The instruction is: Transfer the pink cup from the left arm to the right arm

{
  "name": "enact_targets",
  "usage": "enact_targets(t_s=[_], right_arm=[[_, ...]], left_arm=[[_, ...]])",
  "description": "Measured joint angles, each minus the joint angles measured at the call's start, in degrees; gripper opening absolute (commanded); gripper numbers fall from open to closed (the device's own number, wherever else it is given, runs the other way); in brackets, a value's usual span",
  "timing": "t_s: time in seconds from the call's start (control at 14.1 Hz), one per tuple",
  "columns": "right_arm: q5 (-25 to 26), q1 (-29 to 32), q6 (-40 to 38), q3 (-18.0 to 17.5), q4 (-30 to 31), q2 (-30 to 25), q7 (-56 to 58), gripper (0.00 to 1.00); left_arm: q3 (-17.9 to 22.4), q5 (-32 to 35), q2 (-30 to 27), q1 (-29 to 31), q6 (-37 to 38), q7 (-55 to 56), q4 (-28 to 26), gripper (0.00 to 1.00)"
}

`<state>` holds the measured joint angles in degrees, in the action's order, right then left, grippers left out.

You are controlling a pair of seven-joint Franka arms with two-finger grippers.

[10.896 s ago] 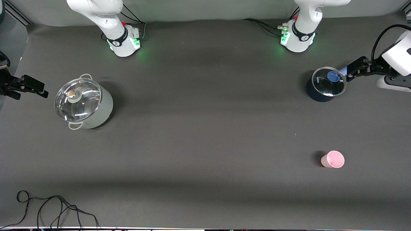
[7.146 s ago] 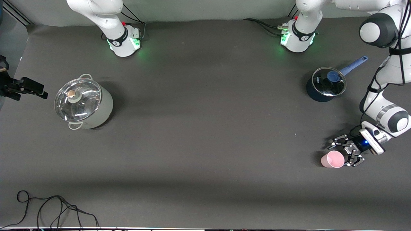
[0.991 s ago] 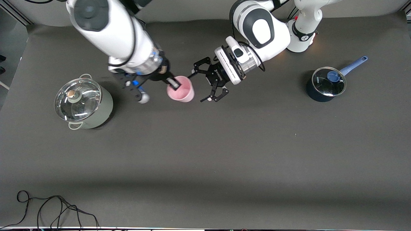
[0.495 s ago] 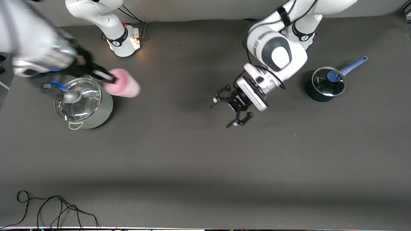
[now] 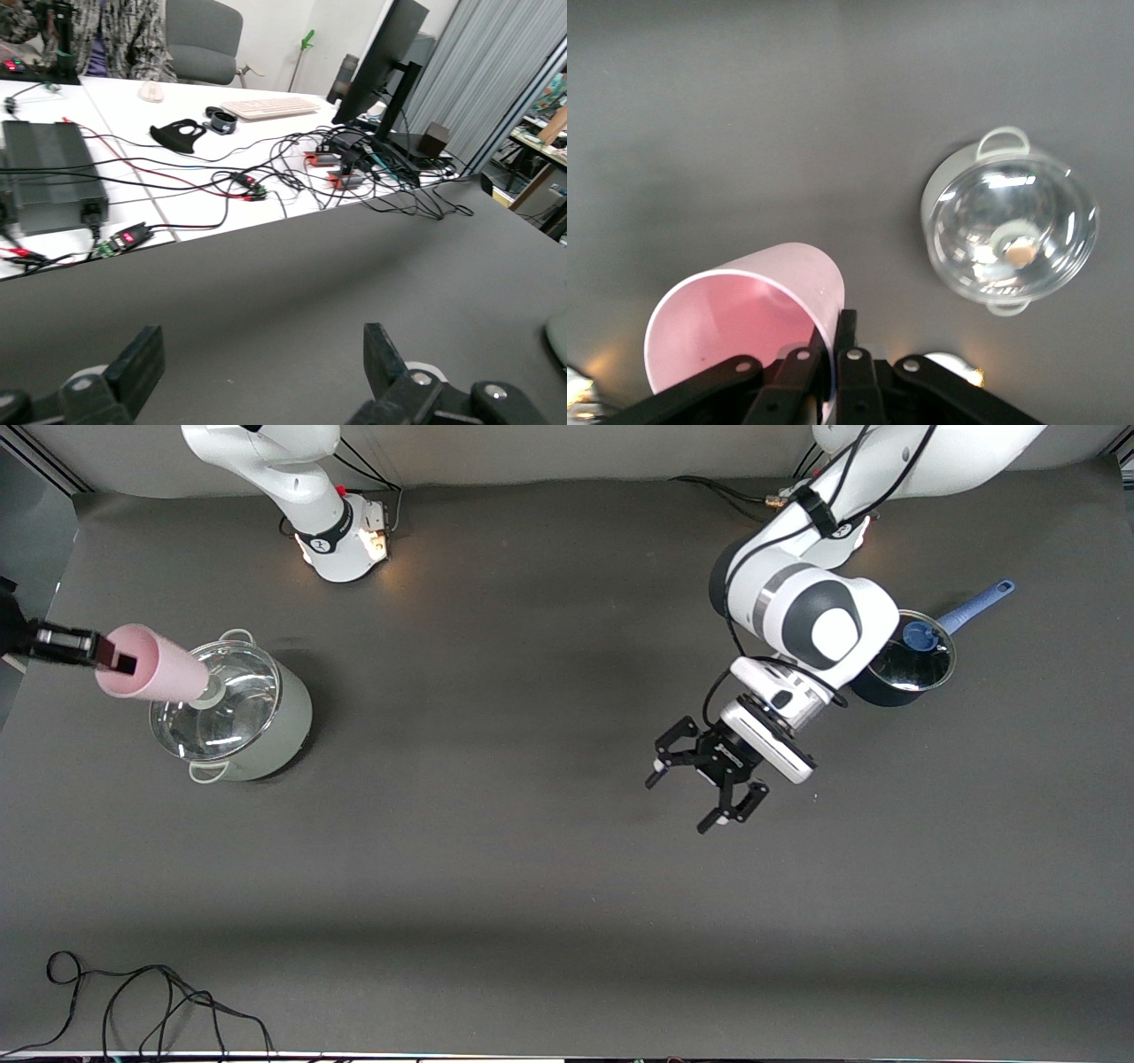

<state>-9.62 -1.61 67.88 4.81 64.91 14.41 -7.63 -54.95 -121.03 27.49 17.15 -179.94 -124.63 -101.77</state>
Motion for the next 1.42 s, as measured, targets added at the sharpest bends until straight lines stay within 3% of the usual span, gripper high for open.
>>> enact_targets(t_s=[0.35, 0.99, 1.2, 1.42], right_arm=[[0.7, -0.6, 19.8, 0.9, 18.0, -1.7, 4.0, 0.0], [0.9, -1.2, 60.0, 0.9, 53.1, -3.7, 8.2, 0.0], [0.9, -2.0, 70.0, 0.9, 59.7, -1.9, 8.7, 0.0], [0.8, -3.9, 74.9, 0.8, 61.1, 1.7, 8.7, 0.0]], left_arm=[[1.0, 3.3, 0.9, 2.7, 0.0, 5.2, 0.3, 1.0], [0.8, 39.3, 1.0, 3.2, 0.0, 63.3, 0.9, 1.0], [1.0, 50.4, 1.0, 4.1, 3.1, 80.1, 0.9, 1.0], [2.2, 63.5, 0.6, 6.8, 13.7, 96.5, 0.8, 1.0]])
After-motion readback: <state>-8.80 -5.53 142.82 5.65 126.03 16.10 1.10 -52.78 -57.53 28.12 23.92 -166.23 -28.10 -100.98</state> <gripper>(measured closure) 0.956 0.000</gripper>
